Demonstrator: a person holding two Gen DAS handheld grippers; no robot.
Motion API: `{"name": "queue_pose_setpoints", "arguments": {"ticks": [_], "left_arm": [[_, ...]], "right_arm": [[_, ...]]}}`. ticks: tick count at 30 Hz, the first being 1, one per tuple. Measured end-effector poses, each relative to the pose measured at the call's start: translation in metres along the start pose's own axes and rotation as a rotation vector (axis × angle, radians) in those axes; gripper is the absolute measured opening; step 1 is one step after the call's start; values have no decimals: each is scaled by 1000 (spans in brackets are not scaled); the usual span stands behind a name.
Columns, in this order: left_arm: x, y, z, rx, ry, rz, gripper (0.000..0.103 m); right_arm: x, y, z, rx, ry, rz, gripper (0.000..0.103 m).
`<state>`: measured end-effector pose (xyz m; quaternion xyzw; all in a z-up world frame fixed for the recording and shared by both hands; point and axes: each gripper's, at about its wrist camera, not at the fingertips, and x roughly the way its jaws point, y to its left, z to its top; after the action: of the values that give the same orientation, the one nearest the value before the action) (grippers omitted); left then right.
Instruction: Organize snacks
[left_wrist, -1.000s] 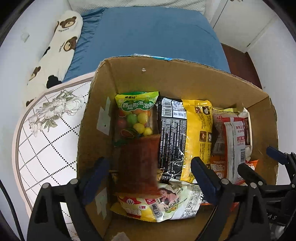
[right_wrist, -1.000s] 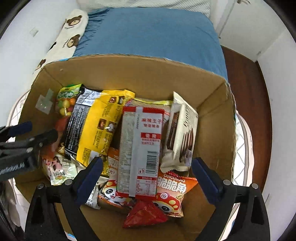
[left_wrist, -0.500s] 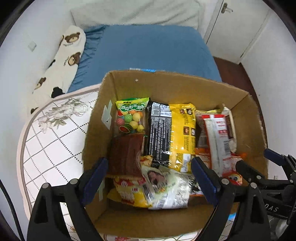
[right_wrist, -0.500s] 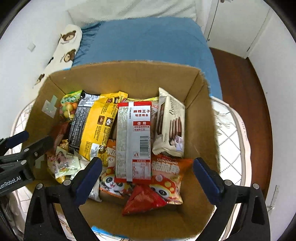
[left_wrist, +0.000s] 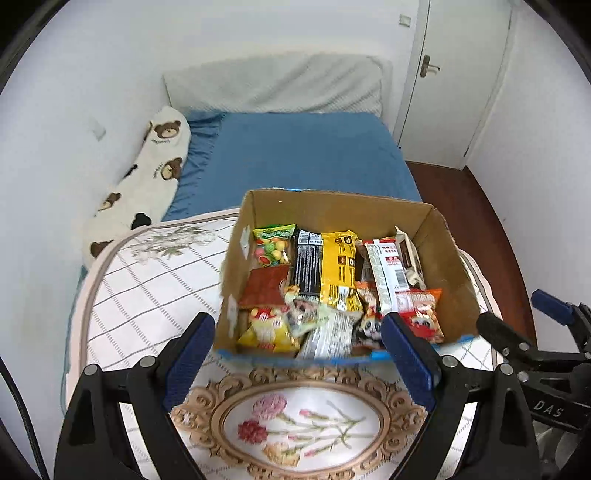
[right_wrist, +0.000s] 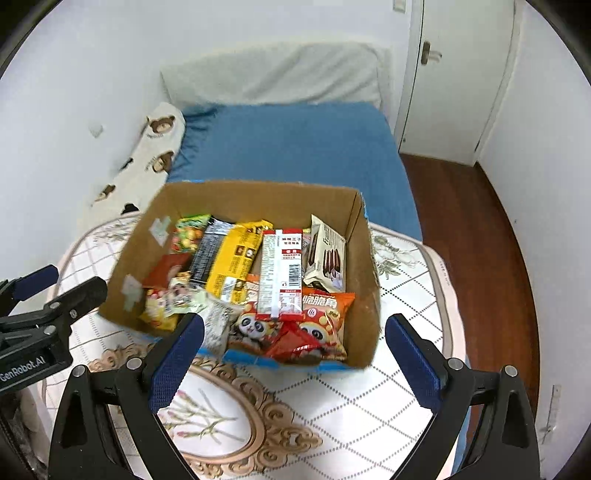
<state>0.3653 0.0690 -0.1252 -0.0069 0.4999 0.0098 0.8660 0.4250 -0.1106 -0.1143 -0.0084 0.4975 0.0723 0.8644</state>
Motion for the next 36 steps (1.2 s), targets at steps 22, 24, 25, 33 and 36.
{"name": "queue_pose_setpoints", "arguments": {"ticks": [22,24,25,33,36], "left_arm": [[-158,-3,-93,28,-214,26,92],[-167,-1,-97,22,-228,28,92],[-169,0,-98,20,-232,31,92],[-173,4,-108,-6,-219,24,92],[-167,3,-107,-11,-211,24,92]], "right_arm": [[-189,26,-103,6,-269,-35,102],[-195,27,-107,5,-273,-36,102],[-198,27,-109,7,-275,-34,102],[-209,26,-121,20,-273,-19,103],[-206,26,-121,20,-268,-19,103]]}}
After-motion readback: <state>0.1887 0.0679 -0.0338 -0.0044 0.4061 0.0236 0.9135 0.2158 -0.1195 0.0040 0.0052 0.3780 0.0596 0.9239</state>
